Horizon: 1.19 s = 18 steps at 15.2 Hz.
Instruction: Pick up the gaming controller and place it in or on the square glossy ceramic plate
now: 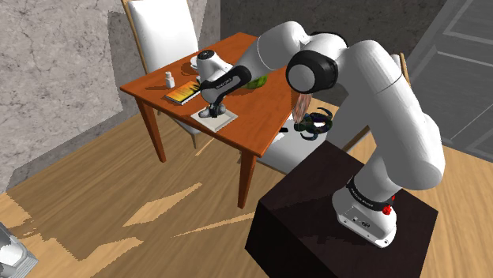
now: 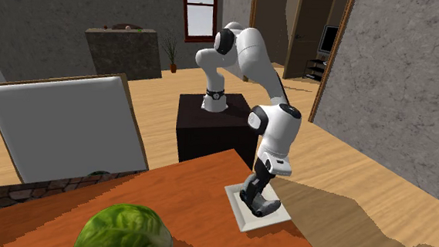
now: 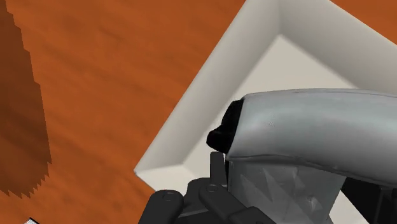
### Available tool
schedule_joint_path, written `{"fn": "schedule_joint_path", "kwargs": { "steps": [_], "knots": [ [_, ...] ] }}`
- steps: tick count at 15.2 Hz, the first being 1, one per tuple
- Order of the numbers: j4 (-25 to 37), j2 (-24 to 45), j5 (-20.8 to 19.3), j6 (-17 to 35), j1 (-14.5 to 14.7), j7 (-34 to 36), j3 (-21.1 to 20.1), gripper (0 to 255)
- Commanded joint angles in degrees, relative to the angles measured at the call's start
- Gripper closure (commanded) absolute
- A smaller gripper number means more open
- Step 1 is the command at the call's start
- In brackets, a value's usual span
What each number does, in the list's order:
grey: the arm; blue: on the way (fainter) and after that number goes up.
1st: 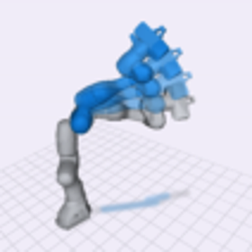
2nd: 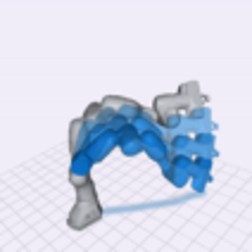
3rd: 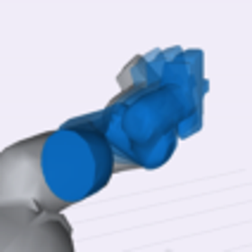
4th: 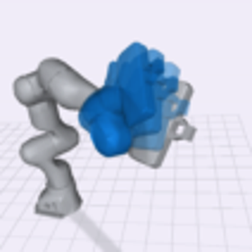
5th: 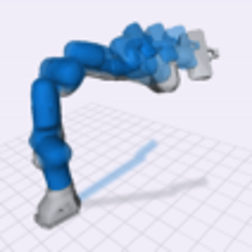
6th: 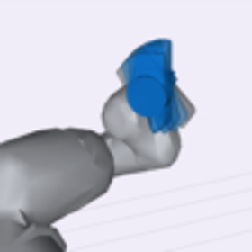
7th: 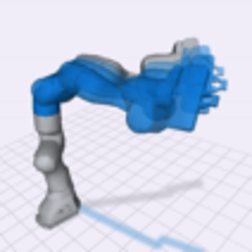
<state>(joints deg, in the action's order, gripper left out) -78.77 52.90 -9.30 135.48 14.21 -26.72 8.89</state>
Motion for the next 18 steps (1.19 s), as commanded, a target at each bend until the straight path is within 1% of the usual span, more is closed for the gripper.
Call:
{"fn": "schedule_joint_path", "kwargs": {
  "steps": [1, 7, 8, 13, 16, 18],
  "knots": [
    [0.37, 0.59, 0.02, 0.27, -0.04, 0.05, -0.02, 255],
    [0.38, 0.59, 0.02, 0.26, -0.04, 0.05, -0.02, 255],
    [0.38, 0.6, 0.02, 0.26, -0.04, 0.06, -0.02, 0],
    [0.38, 0.59, 0.02, 0.26, -0.04, 0.05, -0.02, 0],
    [-1.84, -4.03, -0.15, -2.26, 0.94, 0.21, 0.07, 0],
    [-2.27, -5.17, -0.19, -3.0, 1.19, 0.24, 0.09, 0]
  ]
}}
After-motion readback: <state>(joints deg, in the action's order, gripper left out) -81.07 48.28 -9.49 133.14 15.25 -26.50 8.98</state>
